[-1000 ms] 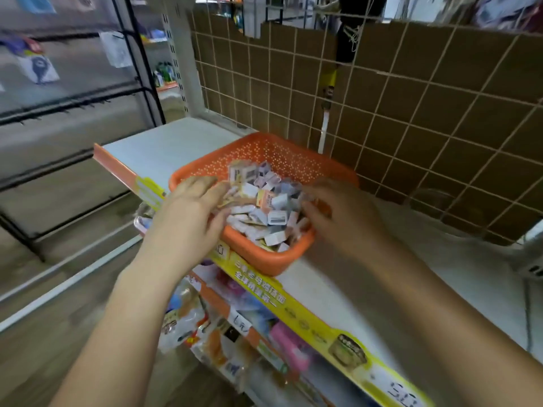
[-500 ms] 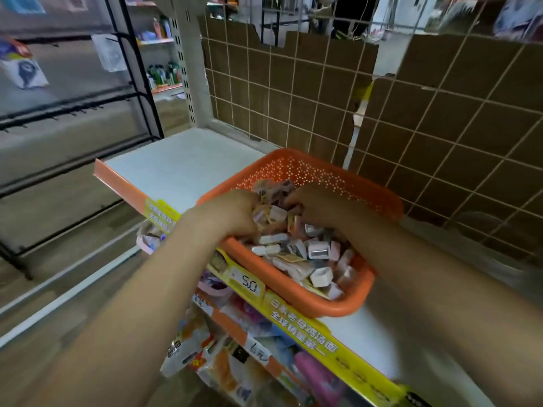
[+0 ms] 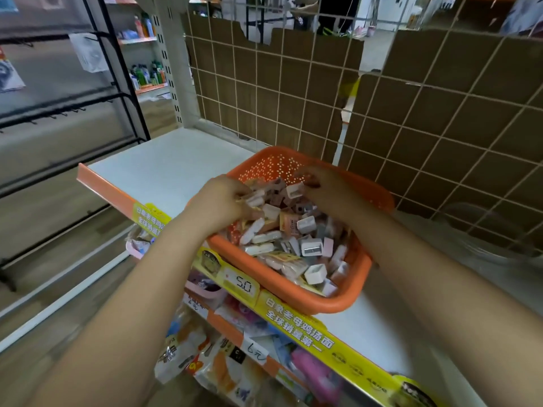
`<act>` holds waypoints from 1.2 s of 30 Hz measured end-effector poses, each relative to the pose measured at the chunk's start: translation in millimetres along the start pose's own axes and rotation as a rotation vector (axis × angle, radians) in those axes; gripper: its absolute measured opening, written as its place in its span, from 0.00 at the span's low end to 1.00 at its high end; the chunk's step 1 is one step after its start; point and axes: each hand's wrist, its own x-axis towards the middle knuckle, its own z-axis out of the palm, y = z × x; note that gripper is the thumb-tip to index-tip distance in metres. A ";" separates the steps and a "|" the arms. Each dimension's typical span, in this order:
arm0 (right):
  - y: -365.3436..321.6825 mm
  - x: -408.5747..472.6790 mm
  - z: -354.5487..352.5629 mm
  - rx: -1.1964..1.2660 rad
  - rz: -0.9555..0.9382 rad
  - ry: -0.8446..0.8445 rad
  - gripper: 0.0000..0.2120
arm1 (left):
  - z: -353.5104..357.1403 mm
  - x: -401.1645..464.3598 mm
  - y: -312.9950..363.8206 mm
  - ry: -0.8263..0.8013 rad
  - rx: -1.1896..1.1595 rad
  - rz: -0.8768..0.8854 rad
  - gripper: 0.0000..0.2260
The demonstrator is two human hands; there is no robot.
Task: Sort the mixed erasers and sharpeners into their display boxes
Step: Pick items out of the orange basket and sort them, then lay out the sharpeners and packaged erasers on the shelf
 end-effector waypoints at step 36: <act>131.8 -218.3 -156.2 0.420 0.404 0.370 0.05 | 107.5 -71.0 209.8 -0.206 -1.004 0.103 0.06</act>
